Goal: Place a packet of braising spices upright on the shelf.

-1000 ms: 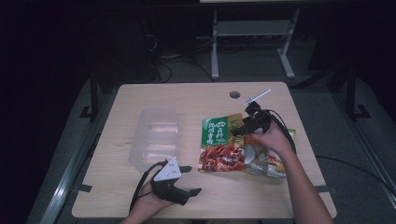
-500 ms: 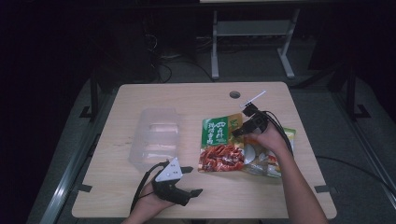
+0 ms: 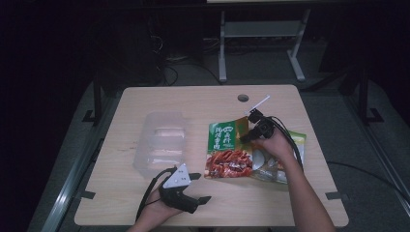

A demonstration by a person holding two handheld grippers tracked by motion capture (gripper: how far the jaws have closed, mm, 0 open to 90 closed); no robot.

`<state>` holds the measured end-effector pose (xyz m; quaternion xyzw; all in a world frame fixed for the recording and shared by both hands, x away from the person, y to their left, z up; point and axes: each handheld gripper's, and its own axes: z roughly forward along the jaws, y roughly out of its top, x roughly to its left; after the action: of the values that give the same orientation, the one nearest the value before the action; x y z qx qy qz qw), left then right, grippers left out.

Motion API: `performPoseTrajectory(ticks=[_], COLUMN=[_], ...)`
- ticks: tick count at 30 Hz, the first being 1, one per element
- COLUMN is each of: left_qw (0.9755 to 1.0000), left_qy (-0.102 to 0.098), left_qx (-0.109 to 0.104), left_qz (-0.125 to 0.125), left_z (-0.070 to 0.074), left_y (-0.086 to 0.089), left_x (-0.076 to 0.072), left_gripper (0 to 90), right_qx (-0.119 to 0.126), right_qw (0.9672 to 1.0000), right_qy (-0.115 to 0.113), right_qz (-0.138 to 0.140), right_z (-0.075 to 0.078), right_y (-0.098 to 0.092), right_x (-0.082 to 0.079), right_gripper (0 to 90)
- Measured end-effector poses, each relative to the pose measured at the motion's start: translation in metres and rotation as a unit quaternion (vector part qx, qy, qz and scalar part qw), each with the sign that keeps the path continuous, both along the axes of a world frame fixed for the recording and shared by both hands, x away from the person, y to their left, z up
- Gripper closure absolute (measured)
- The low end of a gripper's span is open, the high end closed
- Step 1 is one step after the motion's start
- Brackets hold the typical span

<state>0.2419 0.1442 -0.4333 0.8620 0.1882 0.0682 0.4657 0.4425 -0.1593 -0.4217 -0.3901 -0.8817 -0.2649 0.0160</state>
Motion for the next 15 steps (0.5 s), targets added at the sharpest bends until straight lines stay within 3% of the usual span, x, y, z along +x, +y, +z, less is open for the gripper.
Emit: performPoseTrajectory(ticks=[1, 6, 9, 14, 15], left_qw=[1.0, 1.0, 1.0, 0.9999, 0.9999], left_qy=[0.0, 0.0, 0.003, 0.008, 0.005], left_qx=[-0.001, 0.001, -0.001, -0.006, -0.008], left_qz=[0.0, 0.002, 0.006, -0.003, -0.003], left_z=[0.0, 0.0, -0.001, -0.001, 0.0], left_y=[0.0, 0.0, 0.0, -0.001, -0.002], left_x=[0.0, 0.001, 0.002, 0.003, 0.003], left_gripper=[21.8, 21.9, 22.1, 21.9, 21.9], right_qx=[-0.002, 0.003, 0.014, 0.014, 0.036], right_qw=[1.0, 1.0, 0.9999, 0.9996, 0.999], right_qy=[-0.001, 0.001, -0.002, -0.019, -0.023], right_qz=[0.002, 0.003, 0.007, 0.017, 0.013], right_z=[0.0, -0.001, 0.003, 0.008, 0.01], right_y=[0.001, 0.002, 0.002, 0.004, 0.002], right_x=[0.0, -0.001, -0.003, -0.008, -0.012], right_gripper=[72.8, 79.4, 89.4, 90.0, 90.0])
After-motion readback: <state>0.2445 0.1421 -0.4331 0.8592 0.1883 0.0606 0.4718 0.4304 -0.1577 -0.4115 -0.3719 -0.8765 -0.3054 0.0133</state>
